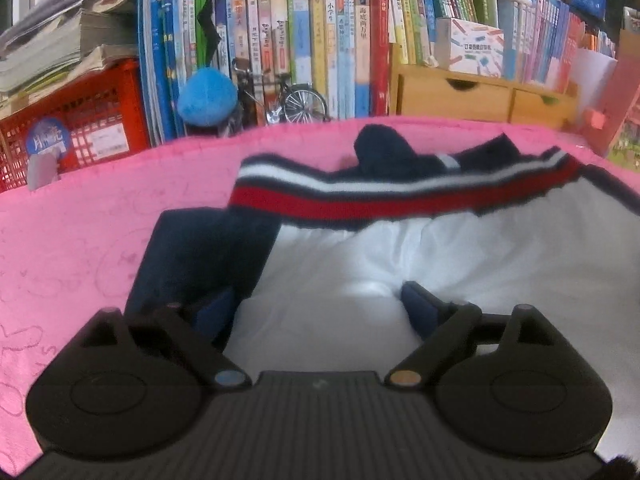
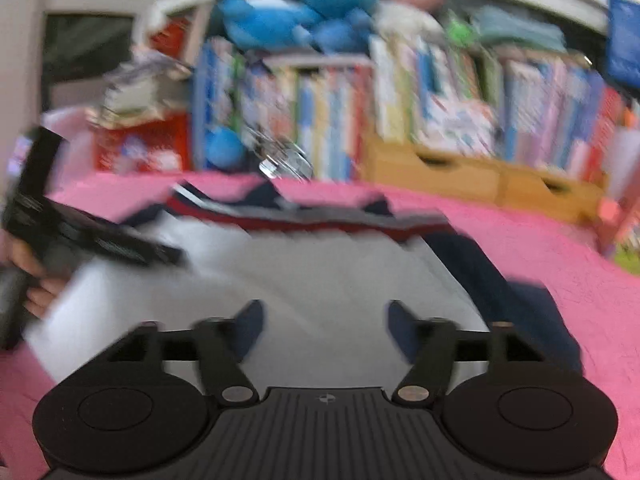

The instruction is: Fold clothes

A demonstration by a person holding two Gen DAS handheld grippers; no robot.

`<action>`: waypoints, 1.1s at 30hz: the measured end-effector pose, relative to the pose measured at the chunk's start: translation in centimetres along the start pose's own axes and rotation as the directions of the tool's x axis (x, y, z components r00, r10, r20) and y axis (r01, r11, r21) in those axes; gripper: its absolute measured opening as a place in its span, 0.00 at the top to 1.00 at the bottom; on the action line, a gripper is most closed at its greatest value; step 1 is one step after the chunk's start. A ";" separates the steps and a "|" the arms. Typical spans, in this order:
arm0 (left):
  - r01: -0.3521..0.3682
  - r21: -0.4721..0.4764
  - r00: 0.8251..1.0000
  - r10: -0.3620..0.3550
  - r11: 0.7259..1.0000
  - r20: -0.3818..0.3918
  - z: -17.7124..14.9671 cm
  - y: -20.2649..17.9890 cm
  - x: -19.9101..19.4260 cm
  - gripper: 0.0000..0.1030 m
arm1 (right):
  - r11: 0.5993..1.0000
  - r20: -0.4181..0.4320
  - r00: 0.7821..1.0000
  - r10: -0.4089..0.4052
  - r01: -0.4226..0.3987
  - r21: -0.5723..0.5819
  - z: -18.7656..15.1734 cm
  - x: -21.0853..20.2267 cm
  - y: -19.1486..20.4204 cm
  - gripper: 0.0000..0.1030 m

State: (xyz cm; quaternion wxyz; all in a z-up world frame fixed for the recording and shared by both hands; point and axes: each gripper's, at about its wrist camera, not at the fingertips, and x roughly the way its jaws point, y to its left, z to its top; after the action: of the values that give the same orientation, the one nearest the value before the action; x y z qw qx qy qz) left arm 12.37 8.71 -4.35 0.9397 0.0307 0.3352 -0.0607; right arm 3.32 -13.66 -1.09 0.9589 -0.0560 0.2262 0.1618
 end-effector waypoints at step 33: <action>-0.291 0.005 0.941 0.285 0.957 0.185 0.0 2.2 -4.8 0.26 | 0.833 -0.130 0.826 -0.549 0.554 -0.002 1.4 5.2 -7.4 0.18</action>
State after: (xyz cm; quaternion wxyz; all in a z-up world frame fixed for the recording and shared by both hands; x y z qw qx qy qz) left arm 8.97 11.31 -1.25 0.9645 0.0891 0.2388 0.0693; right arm 10.80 -18.91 -2.00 0.9495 -0.1118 0.2629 -0.1298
